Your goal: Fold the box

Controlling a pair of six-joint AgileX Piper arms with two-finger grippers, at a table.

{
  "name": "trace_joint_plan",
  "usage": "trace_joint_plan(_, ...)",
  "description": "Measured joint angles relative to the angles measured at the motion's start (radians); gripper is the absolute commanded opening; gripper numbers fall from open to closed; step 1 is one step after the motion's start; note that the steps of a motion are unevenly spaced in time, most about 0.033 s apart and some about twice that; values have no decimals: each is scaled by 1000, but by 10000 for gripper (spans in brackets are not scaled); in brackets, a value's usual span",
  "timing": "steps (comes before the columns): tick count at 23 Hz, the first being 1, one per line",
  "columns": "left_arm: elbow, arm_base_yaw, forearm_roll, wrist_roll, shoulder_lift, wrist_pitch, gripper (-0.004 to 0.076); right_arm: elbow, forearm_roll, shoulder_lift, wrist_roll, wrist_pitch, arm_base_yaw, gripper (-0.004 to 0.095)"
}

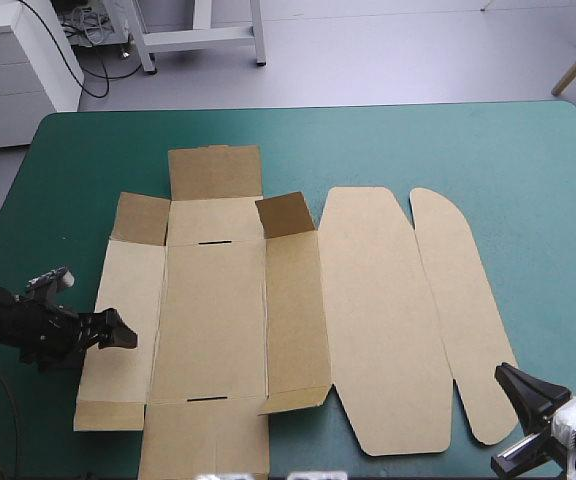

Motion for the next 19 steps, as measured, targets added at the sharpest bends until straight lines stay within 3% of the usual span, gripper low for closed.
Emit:
trace_joint_plan(5,18,-40,-123,104,0,18,724,1,0,0,-4,-6,0,-19)
trace_joint_plan(11,19,-140,-135,115,0,17,724,1,0,0,-4,-6,0,-19)
trace_joint_plan(19,20,-149,-144,115,0,17,723,1,0,0,-4,-6,0,-19)
